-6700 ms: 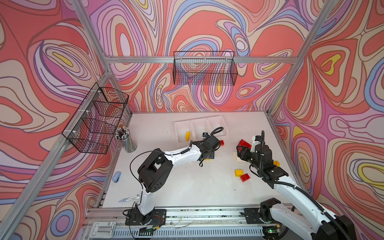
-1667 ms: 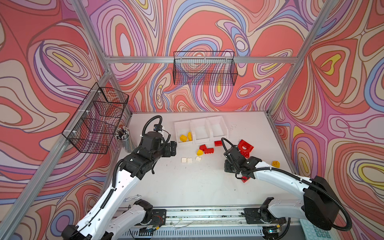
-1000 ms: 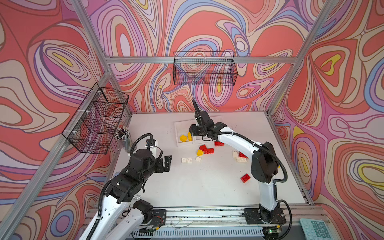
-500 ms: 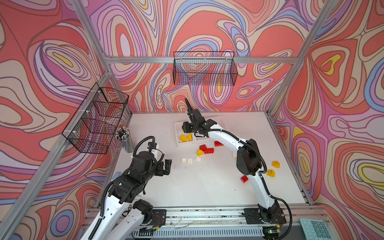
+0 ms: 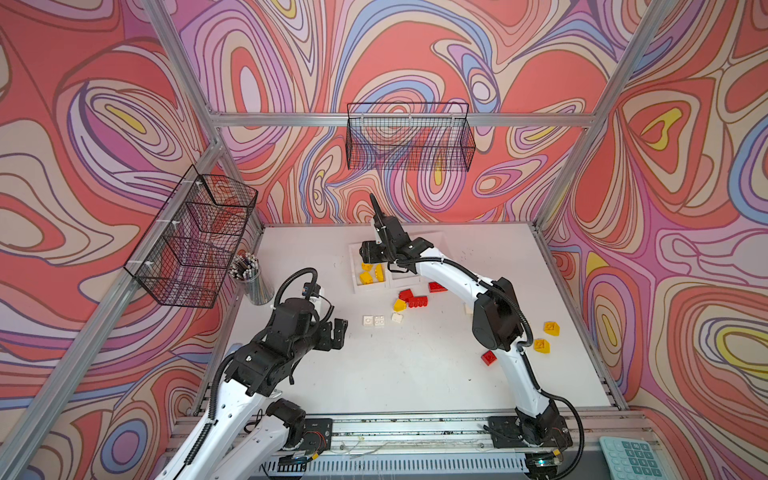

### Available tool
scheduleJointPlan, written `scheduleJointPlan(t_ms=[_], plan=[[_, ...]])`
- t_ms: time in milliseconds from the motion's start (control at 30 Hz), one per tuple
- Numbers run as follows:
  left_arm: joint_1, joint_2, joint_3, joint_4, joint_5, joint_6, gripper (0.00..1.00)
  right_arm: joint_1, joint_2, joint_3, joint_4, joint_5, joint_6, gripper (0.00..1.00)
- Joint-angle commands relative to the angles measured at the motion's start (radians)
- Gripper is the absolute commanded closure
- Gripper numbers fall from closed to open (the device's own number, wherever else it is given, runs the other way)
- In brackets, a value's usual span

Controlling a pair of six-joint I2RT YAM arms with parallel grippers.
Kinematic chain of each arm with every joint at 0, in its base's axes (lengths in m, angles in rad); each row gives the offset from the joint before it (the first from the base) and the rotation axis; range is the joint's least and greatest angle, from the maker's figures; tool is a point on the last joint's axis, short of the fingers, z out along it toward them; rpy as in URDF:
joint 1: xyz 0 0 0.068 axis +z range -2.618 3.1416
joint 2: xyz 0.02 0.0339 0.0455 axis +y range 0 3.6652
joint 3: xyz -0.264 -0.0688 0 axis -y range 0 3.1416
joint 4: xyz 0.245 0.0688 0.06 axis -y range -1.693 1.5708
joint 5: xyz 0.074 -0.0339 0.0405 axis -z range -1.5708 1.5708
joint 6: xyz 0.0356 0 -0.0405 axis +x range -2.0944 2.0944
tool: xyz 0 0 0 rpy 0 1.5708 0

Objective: Sort the legos into containers by color
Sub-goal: 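Carry the yellow brick with the right gripper and release it into the yellow compartment, then reach the left gripper to the yellow sloped brick while the right arm withdraws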

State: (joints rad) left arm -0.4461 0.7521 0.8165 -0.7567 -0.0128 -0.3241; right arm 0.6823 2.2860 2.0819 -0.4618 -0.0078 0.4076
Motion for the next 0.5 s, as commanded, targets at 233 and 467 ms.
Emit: scheduleJointPlan(t_ms=[233, 467], plan=[[-0.005, 0.24, 0.123, 0.009, 0.096, -0.006, 0.05, -0.092, -0.497, -0.595, 0.233, -0.032, 0.001, 0.28], [-0.015, 0.416, 0.199, 0.06, 0.13, -0.019, 0.05, -0.202, -0.878, -0.968, 0.293, -0.069, -0.018, 0.21]])
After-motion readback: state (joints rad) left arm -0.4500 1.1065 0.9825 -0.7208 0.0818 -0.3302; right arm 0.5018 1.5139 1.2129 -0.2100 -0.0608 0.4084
